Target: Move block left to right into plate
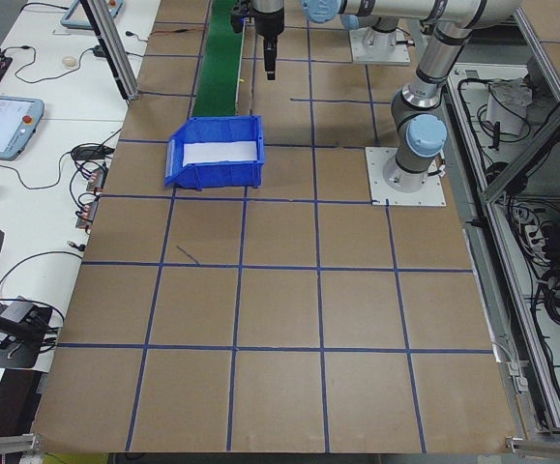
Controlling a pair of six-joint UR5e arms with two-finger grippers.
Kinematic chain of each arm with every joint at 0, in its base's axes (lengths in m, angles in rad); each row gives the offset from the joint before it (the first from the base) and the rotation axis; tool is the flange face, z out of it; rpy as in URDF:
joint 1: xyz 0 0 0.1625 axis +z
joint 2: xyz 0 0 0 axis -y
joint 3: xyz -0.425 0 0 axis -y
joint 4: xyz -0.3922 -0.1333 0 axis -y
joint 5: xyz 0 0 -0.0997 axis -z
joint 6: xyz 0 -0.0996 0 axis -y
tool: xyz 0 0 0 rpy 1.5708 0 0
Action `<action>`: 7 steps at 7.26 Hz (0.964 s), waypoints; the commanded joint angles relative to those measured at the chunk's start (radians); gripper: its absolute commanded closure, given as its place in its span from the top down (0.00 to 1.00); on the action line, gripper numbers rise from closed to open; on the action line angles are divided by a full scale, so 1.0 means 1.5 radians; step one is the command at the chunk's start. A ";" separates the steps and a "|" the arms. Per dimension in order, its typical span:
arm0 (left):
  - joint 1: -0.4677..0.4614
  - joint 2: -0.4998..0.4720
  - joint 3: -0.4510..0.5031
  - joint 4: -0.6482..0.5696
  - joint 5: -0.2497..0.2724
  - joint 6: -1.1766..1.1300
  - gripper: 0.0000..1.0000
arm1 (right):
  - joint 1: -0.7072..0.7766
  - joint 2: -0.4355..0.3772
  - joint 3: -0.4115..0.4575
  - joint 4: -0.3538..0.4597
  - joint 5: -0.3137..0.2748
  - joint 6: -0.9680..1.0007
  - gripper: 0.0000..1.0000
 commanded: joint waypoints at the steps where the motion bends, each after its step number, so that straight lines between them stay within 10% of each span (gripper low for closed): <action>1: 0.000 0.002 -0.001 0.000 0.002 0.000 1.00 | 0.211 -0.034 -0.071 0.047 0.043 0.227 1.00; 4: 0.000 0.001 -0.001 -0.001 0.002 -0.001 1.00 | 0.546 -0.096 -0.226 0.203 0.080 0.665 1.00; 7: 0.000 0.008 -0.002 -0.002 0.005 -0.001 1.00 | 0.774 -0.088 -0.206 0.193 0.080 0.919 1.00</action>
